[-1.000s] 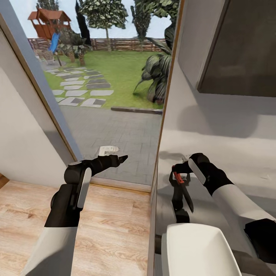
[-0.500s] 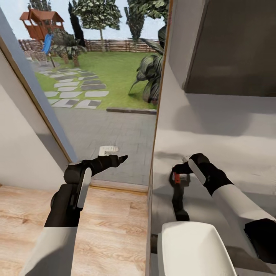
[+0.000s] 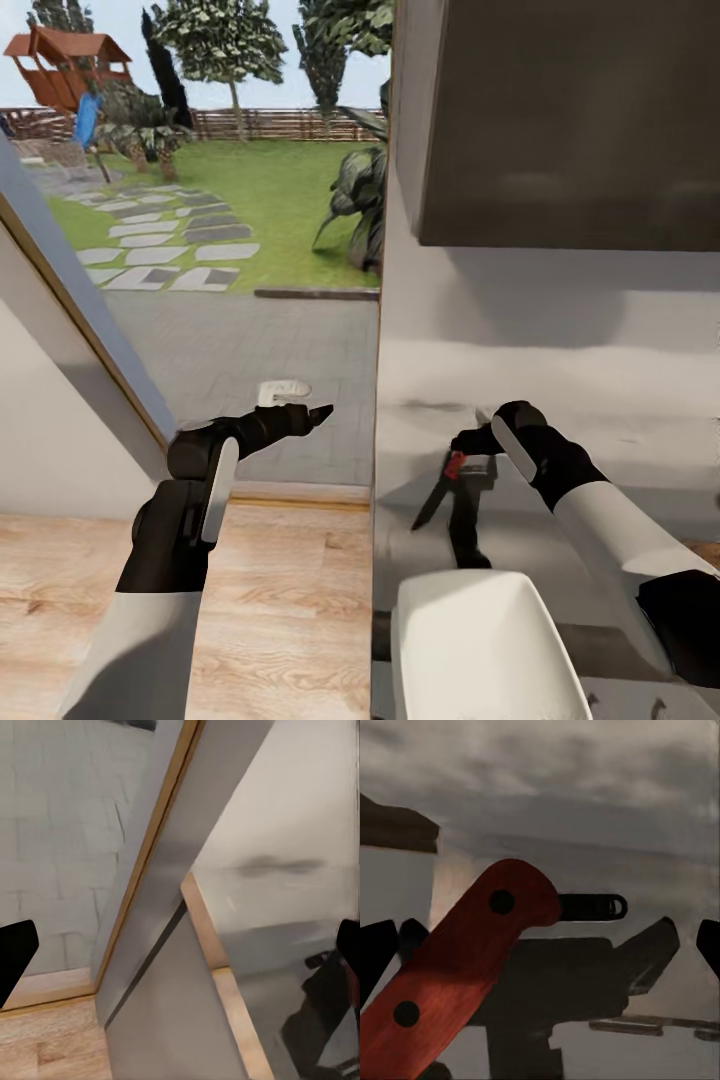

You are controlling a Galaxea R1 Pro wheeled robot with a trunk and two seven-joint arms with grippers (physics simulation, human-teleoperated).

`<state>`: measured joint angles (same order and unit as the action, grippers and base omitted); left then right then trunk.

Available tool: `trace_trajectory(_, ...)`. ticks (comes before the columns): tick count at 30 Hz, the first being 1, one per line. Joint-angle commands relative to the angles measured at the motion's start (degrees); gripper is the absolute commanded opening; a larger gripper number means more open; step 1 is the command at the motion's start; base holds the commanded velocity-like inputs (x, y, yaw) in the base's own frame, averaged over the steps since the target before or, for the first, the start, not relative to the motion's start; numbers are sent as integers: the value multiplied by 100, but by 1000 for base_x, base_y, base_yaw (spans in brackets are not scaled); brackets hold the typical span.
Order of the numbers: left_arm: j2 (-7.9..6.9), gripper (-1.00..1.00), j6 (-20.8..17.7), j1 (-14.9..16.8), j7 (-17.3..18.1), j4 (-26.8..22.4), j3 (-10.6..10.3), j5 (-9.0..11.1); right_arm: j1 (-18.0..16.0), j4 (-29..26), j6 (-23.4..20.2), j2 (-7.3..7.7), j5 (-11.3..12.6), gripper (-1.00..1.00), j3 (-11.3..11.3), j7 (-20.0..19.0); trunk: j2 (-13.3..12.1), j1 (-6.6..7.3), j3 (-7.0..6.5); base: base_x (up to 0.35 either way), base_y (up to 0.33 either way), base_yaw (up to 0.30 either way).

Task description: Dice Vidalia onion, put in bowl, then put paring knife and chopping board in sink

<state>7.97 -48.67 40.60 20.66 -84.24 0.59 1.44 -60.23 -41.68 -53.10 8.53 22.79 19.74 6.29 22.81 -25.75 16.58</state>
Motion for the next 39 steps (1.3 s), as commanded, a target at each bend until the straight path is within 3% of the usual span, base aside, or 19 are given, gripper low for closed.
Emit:
trace_trajectory(1, 3, 100, -37, 4, 8, -5, 7, 14, -7, -7, -16, 8, 59, 100, 34, 57, 11, -4, 7, 0, 0, -151)
trace_trajectory(28, 3, 100, -37, 4, 8, -5, 8, 14, -7, -24, -16, 8, 59, 100, 32, 66, 11, -4, -111, 0, 0, -139)
trace_trajectory(39, 3, 100, -37, 3, 8, -5, 11, 14, -7, -34, -23, 8, 59, 100, 72, 53, 11, -4, -136, 0, 0, -34)
